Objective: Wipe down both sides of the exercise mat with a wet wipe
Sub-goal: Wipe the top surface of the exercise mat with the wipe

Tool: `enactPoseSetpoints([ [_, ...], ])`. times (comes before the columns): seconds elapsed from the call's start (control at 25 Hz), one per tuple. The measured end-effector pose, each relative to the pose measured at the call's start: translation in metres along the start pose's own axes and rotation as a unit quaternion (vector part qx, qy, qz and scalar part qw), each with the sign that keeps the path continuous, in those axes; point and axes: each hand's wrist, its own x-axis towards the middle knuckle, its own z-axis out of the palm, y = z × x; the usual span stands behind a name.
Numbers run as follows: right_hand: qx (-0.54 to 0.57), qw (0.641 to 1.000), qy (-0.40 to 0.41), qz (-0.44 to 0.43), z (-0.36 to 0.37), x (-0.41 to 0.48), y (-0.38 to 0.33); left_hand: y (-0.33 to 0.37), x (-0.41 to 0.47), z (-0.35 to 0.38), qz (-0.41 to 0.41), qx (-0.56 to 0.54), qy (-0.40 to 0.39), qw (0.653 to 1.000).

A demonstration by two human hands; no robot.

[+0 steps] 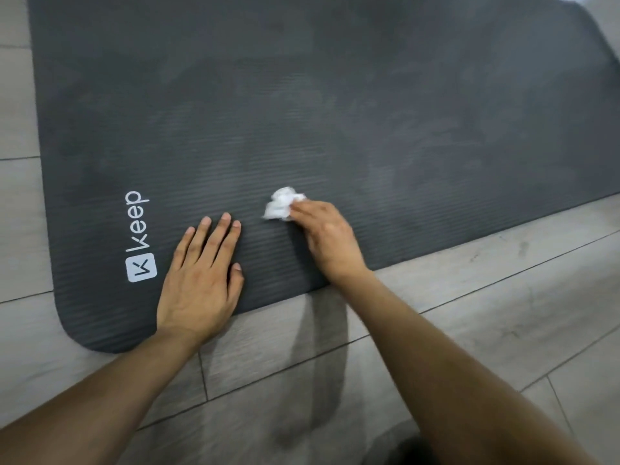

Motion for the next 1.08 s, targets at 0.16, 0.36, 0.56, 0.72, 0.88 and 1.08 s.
enactPoseSetpoints([
  [0.16,-0.014,0.914,0.125,0.387,-0.070,-0.001,0.077,0.002,0.001,0.000,-0.004,0.006,0.001,1.000],
  [0.36,0.053,0.952,0.158,0.258,-0.029,0.010,0.007,0.005,0.002,-0.001,-0.012,-0.020,0.000,1.000],
  [0.56,0.042,0.999,0.010,0.025,0.050,-0.027,-0.091,-0.001,0.000,-0.010,-0.091,-0.231,0.044,0.968],
  [0.72,-0.024,0.998,-0.014,-0.049,0.046,0.022,-0.044,-0.016,0.004,-0.024,-0.129,-0.231,0.092,0.960],
  [0.88,-0.024,0.982,0.074,0.173,0.055,0.089,-0.028,-0.092,0.027,-0.035,-0.193,-0.042,0.088,0.976],
  [1.08,0.057,0.995,-0.049,-0.070,0.103,0.051,-0.134,-0.142,0.045,-0.040,-0.238,-0.018,0.055,0.970],
])
